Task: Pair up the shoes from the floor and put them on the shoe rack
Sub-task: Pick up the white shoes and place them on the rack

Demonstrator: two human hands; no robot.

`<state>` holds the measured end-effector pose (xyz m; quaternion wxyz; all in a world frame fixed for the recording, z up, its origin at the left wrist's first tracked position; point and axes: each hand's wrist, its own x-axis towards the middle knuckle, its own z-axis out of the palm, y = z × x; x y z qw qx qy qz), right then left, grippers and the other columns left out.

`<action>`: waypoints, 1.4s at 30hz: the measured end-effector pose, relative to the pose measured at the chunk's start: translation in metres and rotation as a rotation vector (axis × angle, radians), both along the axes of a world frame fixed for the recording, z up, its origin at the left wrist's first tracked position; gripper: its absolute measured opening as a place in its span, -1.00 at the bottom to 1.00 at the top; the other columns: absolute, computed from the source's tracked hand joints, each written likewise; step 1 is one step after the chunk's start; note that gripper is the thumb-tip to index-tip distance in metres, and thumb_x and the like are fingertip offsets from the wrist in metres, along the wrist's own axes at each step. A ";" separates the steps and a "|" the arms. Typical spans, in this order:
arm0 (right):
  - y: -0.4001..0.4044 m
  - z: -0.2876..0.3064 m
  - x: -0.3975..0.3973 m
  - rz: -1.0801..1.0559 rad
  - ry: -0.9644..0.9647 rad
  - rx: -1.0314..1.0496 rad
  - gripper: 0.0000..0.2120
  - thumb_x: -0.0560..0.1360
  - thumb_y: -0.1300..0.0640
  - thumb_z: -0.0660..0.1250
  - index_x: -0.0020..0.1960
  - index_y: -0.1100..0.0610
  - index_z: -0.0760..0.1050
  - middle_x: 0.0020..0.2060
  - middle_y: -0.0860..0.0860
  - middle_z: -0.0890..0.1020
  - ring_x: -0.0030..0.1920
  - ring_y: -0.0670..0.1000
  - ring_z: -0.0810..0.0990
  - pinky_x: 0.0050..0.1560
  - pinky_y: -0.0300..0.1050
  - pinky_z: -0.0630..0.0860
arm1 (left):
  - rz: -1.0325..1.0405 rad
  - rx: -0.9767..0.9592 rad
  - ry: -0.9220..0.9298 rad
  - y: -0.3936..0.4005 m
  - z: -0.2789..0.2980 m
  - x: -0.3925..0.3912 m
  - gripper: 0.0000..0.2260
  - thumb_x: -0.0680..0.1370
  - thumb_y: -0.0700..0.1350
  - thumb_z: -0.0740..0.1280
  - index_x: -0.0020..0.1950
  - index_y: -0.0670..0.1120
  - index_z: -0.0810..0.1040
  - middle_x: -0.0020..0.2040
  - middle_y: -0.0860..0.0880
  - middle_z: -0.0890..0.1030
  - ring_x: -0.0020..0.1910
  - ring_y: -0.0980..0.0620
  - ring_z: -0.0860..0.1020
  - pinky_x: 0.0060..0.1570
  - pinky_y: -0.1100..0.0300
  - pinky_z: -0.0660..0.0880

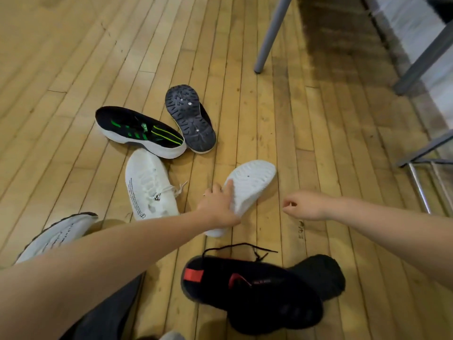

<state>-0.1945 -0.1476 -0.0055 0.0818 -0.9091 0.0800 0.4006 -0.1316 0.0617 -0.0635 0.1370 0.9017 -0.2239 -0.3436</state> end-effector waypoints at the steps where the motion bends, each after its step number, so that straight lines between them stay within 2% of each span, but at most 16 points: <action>1: -0.002 -0.005 -0.002 -0.037 -0.008 0.015 -0.68 0.59 -0.02 0.15 0.17 0.12 0.54 -0.01 0.00 0.62 -0.04 -0.01 0.58 -0.02 -0.12 0.53 | 0.132 -0.138 0.199 0.005 0.005 0.009 -0.23 0.46 0.15 0.31 0.55 -0.05 0.03 0.39 -0.17 0.31 0.31 -0.17 0.37 0.25 -0.04 0.41; 3: -0.003 -0.013 -0.007 -0.137 -0.025 0.078 -0.69 0.59 -0.02 0.15 0.18 0.11 0.53 -0.08 0.01 0.63 -0.10 -0.01 0.61 -0.05 -0.10 0.57 | 0.453 -0.453 0.670 0.017 0.018 0.021 -0.56 0.52 0.06 0.25 0.34 -0.12 0.39 0.19 -0.16 0.54 0.11 -0.11 0.53 0.18 -0.02 0.48; 4: -0.002 -0.015 -0.008 -0.189 -0.030 0.122 -0.70 0.60 -0.01 0.14 0.19 0.11 0.51 -0.10 0.02 0.63 -0.12 -0.01 0.61 -0.08 -0.10 0.58 | 0.584 -0.543 0.802 0.023 0.021 0.024 -0.65 0.52 0.04 0.23 0.23 -0.11 0.46 0.10 -0.15 0.59 0.05 -0.10 0.56 0.13 0.02 0.50; 6: 0.005 -0.018 -0.007 -0.262 -0.051 0.212 -0.70 0.61 -0.01 0.13 0.22 0.11 0.49 -0.13 0.04 0.62 -0.15 0.01 0.61 -0.16 -0.13 0.58 | 0.731 -0.562 0.839 0.039 0.018 0.028 -0.65 0.44 0.01 0.25 0.16 -0.11 0.46 0.09 -0.11 0.59 0.09 -0.10 0.54 0.15 0.07 0.47; 11: 0.029 -0.021 0.009 -0.339 -0.080 0.324 -0.72 0.62 0.03 0.12 0.21 0.12 0.47 -0.16 0.03 0.60 -0.21 -0.02 0.58 -0.29 -0.23 0.50 | 0.909 -0.475 0.552 0.054 0.000 0.029 -0.93 0.47 -0.19 0.16 -0.10 -0.10 0.41 -0.06 -0.12 0.46 -0.05 -0.05 0.41 -0.01 0.11 0.35; 14: 0.043 -0.022 0.018 -0.381 -0.058 0.367 -0.70 0.62 0.04 0.11 0.25 0.14 0.45 -0.15 0.04 0.60 -0.20 -0.02 0.57 -0.28 -0.21 0.52 | 0.593 -0.313 0.128 0.054 -0.001 0.026 -0.80 0.56 -0.21 0.09 -0.21 -0.19 0.41 -0.25 -0.16 0.45 -0.13 -0.08 0.42 -0.13 0.10 0.34; 16: 0.051 -0.024 0.020 -0.404 -0.046 0.387 -0.69 0.62 0.05 0.11 0.29 0.14 0.43 -0.14 0.05 0.60 -0.19 -0.01 0.57 -0.28 -0.20 0.52 | 0.388 -0.250 -0.134 0.060 0.009 0.022 -0.79 0.56 -0.21 0.11 -0.01 -0.25 0.51 -0.09 -0.22 0.53 -0.06 -0.15 0.49 -0.13 0.06 0.36; 18: 0.060 -0.027 0.022 -0.417 -0.045 0.405 -0.67 0.61 0.05 0.11 0.31 0.15 0.42 -0.14 0.06 0.59 -0.18 0.01 0.56 -0.26 -0.17 0.53 | 0.241 -0.165 -0.313 0.072 0.015 0.025 -0.70 0.59 -0.14 0.14 0.29 -0.16 0.46 0.17 -0.16 0.49 0.17 -0.13 0.44 0.02 0.11 0.36; 20: 0.070 -0.030 0.024 -0.436 -0.042 0.432 -0.67 0.61 0.06 0.11 0.30 0.17 0.42 -0.15 0.05 0.58 -0.17 0.02 0.56 -0.23 -0.13 0.54 | 0.246 -0.122 -0.427 0.086 0.014 0.032 -0.63 0.59 -0.06 0.16 0.39 -0.07 0.38 0.30 -0.10 0.43 0.30 -0.09 0.36 0.20 0.08 0.34; 22: 0.080 -0.034 0.027 -0.480 -0.049 0.474 -0.67 0.61 0.06 0.11 0.28 0.18 0.42 -0.15 0.06 0.56 -0.16 0.03 0.55 -0.18 -0.09 0.56 | 0.392 -0.095 -0.462 0.101 0.010 0.037 -0.56 0.57 -0.01 0.19 0.45 -0.04 0.31 0.39 -0.10 0.37 0.39 -0.10 0.29 0.32 0.01 0.30; 26: 0.099 -0.040 0.034 -0.556 -0.073 0.514 -0.68 0.61 0.03 0.11 0.26 0.18 0.41 -0.15 0.05 0.54 -0.14 0.04 0.55 -0.22 -0.13 0.53 | 0.854 -0.118 -0.254 0.123 0.011 0.037 -0.37 0.56 0.07 0.22 0.56 -0.03 0.04 0.50 -0.14 0.15 0.48 -0.16 0.11 0.37 -0.11 0.25; 28: 0.107 -0.043 0.038 -0.586 -0.063 0.525 -0.65 0.61 0.01 0.10 0.27 0.20 0.40 -0.15 0.05 0.53 -0.14 0.05 0.57 -0.23 -0.12 0.54 | 1.028 -0.183 -0.117 0.132 0.008 0.035 -0.31 0.53 0.15 0.24 0.56 -0.05 0.03 0.51 -0.15 0.13 0.47 -0.20 0.16 0.35 -0.15 0.29; 32: 0.121 -0.049 0.045 -0.670 -0.039 0.574 -0.62 0.59 0.03 0.13 0.33 0.19 0.36 -0.11 0.06 0.52 -0.15 0.06 0.56 -0.19 -0.06 0.56 | 1.215 -0.393 0.016 0.135 0.005 0.022 -0.34 0.52 0.15 0.28 0.50 -0.12 0.16 0.42 -0.12 0.35 0.35 -0.16 0.40 0.24 0.00 0.39; 34: 0.126 -0.050 0.047 -0.726 -0.029 0.585 -0.62 0.60 0.04 0.13 0.37 0.16 0.33 0.00 0.10 0.50 -0.06 0.11 0.54 -0.09 0.00 0.57 | 1.230 -0.440 0.050 0.132 0.005 0.017 -0.51 0.56 0.07 0.26 0.40 -0.15 0.29 0.20 -0.09 0.51 0.17 -0.09 0.51 0.03 0.13 0.44; 36: 0.129 -0.053 0.049 -0.790 -0.026 0.599 -0.59 0.61 0.02 0.12 0.39 0.15 0.31 0.04 0.10 0.48 -0.02 0.13 0.52 -0.06 0.01 0.57 | 1.278 -0.481 0.077 0.132 0.007 0.016 -0.63 0.58 0.03 0.23 0.31 -0.13 0.41 0.00 -0.03 0.53 0.03 -0.04 0.54 -0.10 0.16 0.41; 42: 0.129 -0.066 0.051 -1.082 0.011 0.707 -0.44 0.57 -0.19 0.12 0.46 0.11 0.25 0.34 0.10 0.44 0.33 0.18 0.40 0.22 0.09 0.42 | 1.491 -0.588 0.299 0.149 -0.005 0.024 -0.50 0.45 0.22 0.28 0.25 -0.07 0.51 0.09 -0.09 0.64 0.03 -0.12 0.61 0.10 -0.08 0.55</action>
